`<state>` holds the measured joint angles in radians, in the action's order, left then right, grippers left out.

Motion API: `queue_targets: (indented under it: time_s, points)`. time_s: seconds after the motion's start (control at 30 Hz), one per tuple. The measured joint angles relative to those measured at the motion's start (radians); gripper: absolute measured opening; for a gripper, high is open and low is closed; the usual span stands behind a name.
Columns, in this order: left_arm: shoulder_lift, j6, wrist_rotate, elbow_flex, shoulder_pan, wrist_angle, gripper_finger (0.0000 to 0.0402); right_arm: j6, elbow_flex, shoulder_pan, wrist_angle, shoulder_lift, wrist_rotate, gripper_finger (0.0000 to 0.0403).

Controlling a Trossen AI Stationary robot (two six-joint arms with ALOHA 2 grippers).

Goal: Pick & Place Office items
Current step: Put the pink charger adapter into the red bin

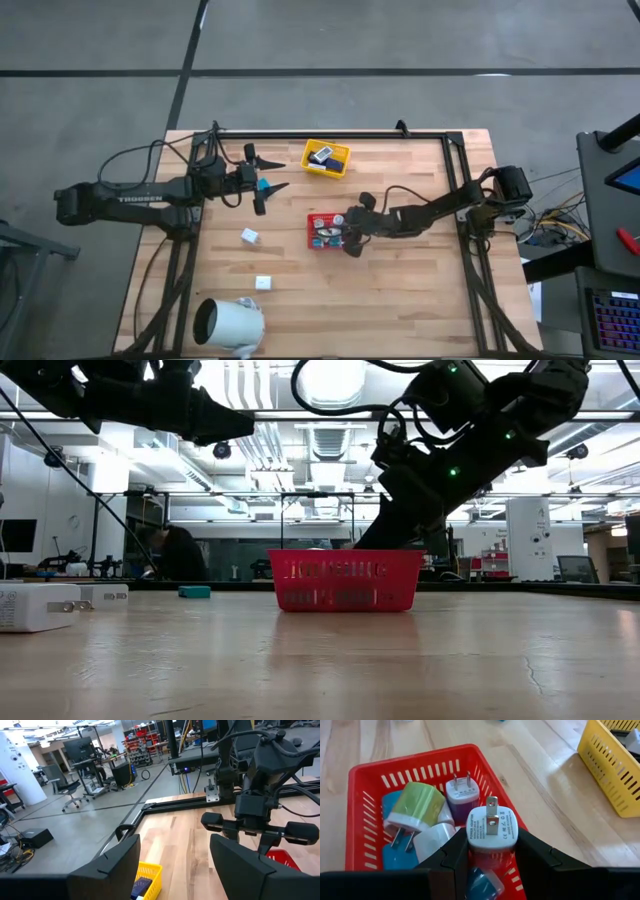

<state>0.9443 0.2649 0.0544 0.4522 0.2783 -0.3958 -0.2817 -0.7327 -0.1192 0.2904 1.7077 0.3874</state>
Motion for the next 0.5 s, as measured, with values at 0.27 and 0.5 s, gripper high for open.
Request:
queue_targets:
  time_s: [0.27, 0.5]
  points:
    - [0.000, -0.001, 0.000, 0.000, 0.000, 0.000, 0.0245, -0.007, -0.001, 0.002, -0.018, 0.000, -0.004, 0.0124]
    - [0.000, -0.003, 0.000, 0.000, 0.000, 0.000, 0.0245, -0.011, -0.002, 0.006, -0.022, 0.000, -0.006, 0.0180]
